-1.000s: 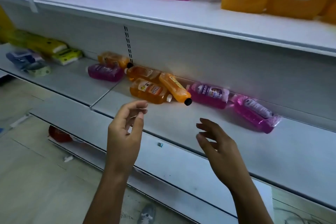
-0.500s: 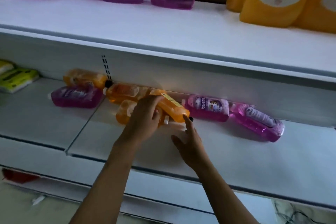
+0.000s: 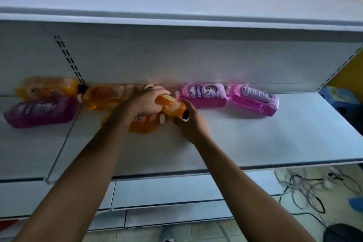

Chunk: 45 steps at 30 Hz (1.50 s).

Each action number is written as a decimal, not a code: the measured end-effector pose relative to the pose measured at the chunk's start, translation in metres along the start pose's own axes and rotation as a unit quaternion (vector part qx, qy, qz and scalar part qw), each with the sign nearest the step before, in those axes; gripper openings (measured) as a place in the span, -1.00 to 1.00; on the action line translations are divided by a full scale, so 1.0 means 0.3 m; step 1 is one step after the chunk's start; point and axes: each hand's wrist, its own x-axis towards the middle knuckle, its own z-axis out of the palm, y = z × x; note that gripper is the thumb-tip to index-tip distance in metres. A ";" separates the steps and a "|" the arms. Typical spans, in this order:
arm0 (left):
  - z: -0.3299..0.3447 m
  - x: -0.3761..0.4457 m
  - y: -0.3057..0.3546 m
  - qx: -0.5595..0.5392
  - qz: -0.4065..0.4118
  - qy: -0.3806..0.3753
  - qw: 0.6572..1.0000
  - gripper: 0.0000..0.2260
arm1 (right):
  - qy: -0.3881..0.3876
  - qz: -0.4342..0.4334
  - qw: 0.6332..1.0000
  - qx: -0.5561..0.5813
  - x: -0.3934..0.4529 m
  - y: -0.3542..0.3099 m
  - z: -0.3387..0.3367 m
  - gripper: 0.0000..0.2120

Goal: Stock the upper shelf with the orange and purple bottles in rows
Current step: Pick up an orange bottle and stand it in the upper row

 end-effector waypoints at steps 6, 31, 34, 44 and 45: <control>0.008 -0.056 -0.035 -0.068 0.059 0.067 0.994 -0.39 | 0.034 -0.086 0.996 -0.020 0.018 -0.116 -0.127 -0.49; 0.078 -0.860 0.517 -0.458 0.019 0.246 0.854 -0.60 | -0.140 -0.371 0.916 0.053 -0.479 -0.387 -0.558 -0.30; 0.048 -0.970 0.525 -0.424 0.012 0.246 0.871 -0.55 | -0.179 -0.406 0.893 0.078 -0.521 -0.444 -0.547 -0.25; -0.060 -1.226 0.483 -0.209 -0.002 0.461 0.862 -0.13 | -0.186 -0.526 0.813 0.168 -0.565 -0.831 -0.499 -0.32; -0.072 -1.246 0.464 -0.207 0.009 0.493 0.845 -0.13 | -0.193 -0.526 0.808 0.184 -0.567 -0.873 -0.474 -0.37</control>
